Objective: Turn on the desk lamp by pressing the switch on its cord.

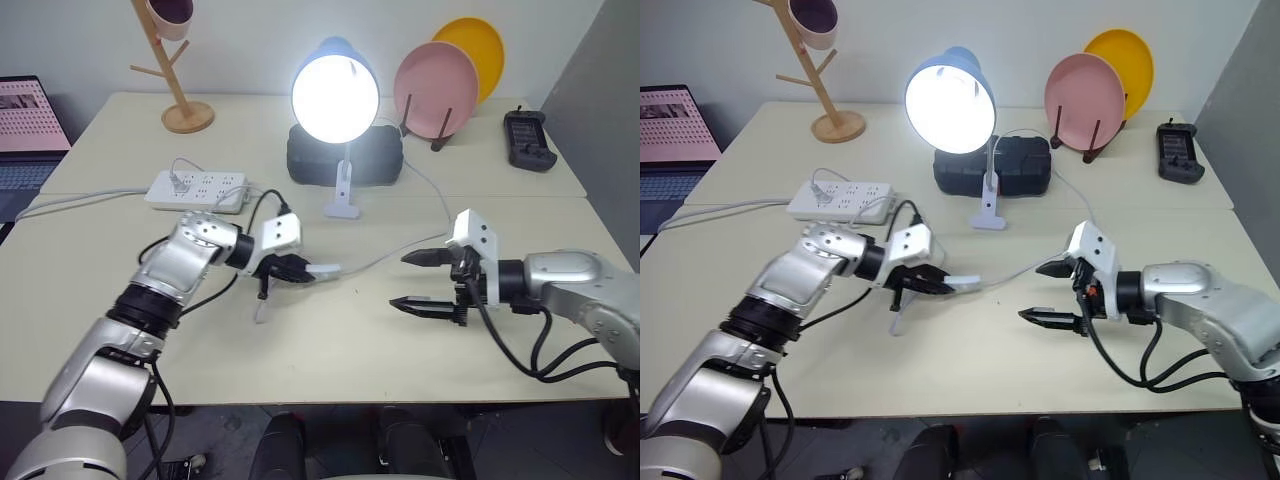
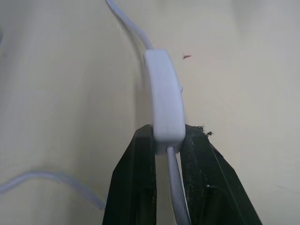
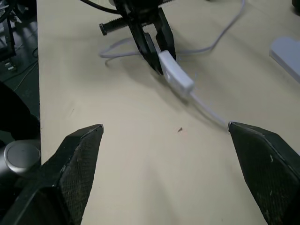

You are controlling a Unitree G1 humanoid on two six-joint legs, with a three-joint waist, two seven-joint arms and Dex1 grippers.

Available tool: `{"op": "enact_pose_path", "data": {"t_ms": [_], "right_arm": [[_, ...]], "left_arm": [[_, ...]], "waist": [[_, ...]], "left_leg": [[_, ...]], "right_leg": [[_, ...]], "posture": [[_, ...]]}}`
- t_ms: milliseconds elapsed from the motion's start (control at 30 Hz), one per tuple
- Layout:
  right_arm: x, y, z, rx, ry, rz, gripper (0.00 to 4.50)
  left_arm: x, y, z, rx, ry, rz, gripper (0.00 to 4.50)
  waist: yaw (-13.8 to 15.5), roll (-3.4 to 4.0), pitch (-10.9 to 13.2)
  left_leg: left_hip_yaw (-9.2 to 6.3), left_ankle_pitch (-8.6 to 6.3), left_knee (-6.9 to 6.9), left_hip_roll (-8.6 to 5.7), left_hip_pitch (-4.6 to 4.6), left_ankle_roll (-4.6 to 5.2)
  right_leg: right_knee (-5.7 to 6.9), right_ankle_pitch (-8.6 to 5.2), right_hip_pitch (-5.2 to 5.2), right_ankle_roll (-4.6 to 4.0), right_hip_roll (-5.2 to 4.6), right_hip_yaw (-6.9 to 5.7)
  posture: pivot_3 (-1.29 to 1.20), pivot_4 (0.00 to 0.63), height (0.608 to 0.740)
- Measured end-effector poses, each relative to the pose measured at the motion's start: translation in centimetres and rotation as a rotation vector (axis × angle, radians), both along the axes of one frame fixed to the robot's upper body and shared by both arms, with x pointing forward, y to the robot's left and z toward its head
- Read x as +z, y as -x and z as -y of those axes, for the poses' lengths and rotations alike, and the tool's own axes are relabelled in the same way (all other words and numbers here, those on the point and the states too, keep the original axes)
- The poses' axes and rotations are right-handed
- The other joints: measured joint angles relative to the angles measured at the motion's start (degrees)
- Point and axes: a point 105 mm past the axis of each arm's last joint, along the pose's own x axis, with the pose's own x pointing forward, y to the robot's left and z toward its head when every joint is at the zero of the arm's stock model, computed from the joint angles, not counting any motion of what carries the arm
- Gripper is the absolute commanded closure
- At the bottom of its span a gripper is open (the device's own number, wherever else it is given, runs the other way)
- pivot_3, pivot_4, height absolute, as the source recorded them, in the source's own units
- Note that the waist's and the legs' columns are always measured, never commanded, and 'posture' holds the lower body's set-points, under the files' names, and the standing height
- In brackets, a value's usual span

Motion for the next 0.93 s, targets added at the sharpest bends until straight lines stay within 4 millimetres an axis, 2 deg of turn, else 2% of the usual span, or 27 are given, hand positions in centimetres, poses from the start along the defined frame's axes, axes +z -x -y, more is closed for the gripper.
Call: {"op": "enact_pose_path", "data": {"t_ms": [33, 133, 233, 300, 467, 567, 700, 933], "right_arm": [[0.0, -0.1, -0.1, 0.0, -0.001, 0.01, 0.0], [-0.2, -0.5, 0.1, -0.01, 0.008, 0.02, 0.0], [-0.5, -0.8, 0.3, -0.011, 0.006, 0.015, 0.0], [-0.6, -0.9, 0.4, -0.006, 0.01, 0.014, 0.0], [-0.3, -1.5, 0.9, 0.013, 0.022, 0.017, 0.0], [0.3, -1.8, 1.1, 0.045, 0.028, 0.024, 0.0], [0.2, -2.1, 1.9, 0.072, 0.056, 0.006, 0.0], [0.1, -1.3, 2.6, 0.156, 0.106, -0.015, 0.0]], "left_arm": [[-0.2, 0.1, 0.1, -0.014, -0.002, -0.001, 3.41], [-0.2, 0.2, 0.0, -0.037, -0.004, -0.014, 2.95], [0.5, 0.5, -0.7, -0.033, 0.015, -0.056, 2.23], [1.6, 0.7, -1.4, -0.017, 0.03, -0.078, 1.84], [6.1, 1.6, -3.7, 0.024, 0.068, -0.063, 0.66], [7.9, 2.8, -5.4, 0.059, 0.058, -0.055, 0.03], [8.8, 4.0, -8.6, 0.171, 0.022, -0.019, 0.03], [7.8, 5.9, -10.7, 0.244, -0.026, -0.014, 0.03]], "waist": [[-0.1, 0.0, 0.0], [-0.2, 0.0, 0.0], [-0.2, 0.0, 0.0], [-0.2, -0.01, 0.0], [-0.2, 0.0, 0.0], [-0.4, 0.01, 0.0], [-0.6, 0.04, 0.0], [-0.2, 0.04, 0.1]], "left_leg": [[0.0, 0.0, -0.01, 0.0, -0.01, 0.0], [-0.01, 0.0, -0.02, 0.01, 0.02, 0.0], [-0.02, 0.0, -0.01, 0.01, 0.05, 0.0], [-0.02, 0.0, 0.01, 0.01, 0.06, 0.0], [-0.03, 0.0, 0.02, 0.02, 0.12, 0.0], [-0.03, 0.0, 0.01, 0.04, 0.15, 0.0], [-0.03, 0.0, -0.01, 0.05, 0.15, 0.0], [-0.02, 0.0, 0.02, 0.06, 0.14, 0.0]], "right_leg": [[0.0, 0.0, -0.03, -0.01, 0.0, 0.0], [0.09, 0.0, -0.05, -0.02, 0.01, -0.02], [0.21, -0.02, -0.06, -0.02, 0.01, -0.03], [0.25, -0.05, -0.06, 0.05, 0.01, -0.03], [0.31, -0.15, -0.05, 0.22, 0.01, -0.03], [0.32, -0.16, -0.05, 0.21, 0.01, -0.03], [0.33, -0.18, -0.07, 0.17, 0.01, -0.05], [0.34, -0.18, -0.07, 0.17, 0.01, -0.05]], "posture": [[0.0, 0.15, 0.74], [0.0, 0.15, 0.74], [0.0, 0.15, 0.74], [0.0, 0.15, 0.74], [0.0, 0.15, 0.74], [0.0, 0.15, 0.74], [0.0, 0.15, 0.74], [0.0, 0.15, 0.74]]}}
